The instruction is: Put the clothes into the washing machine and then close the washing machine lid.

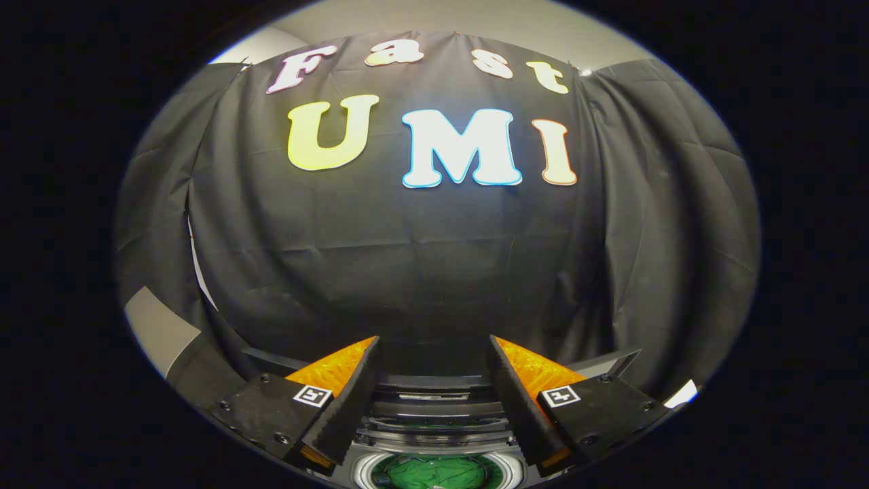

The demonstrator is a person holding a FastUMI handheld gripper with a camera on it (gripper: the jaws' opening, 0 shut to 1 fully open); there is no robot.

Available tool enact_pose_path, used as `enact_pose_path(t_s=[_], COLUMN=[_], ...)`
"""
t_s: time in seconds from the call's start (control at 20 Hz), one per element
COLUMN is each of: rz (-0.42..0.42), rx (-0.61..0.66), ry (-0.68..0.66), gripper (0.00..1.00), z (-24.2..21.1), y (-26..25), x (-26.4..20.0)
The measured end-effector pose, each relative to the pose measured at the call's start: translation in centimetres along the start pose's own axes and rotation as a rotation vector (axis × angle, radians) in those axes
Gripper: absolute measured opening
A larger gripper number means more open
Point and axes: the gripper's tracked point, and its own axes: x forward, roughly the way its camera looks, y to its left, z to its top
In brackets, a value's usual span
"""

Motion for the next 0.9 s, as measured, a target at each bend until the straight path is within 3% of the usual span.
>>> enact_pose_path(t_s=[0.9], rz=[0.033], rx=[-0.002], ry=[-0.059], gripper=[0.97], z=[-2.7], y=[0.2], x=[-6.9])
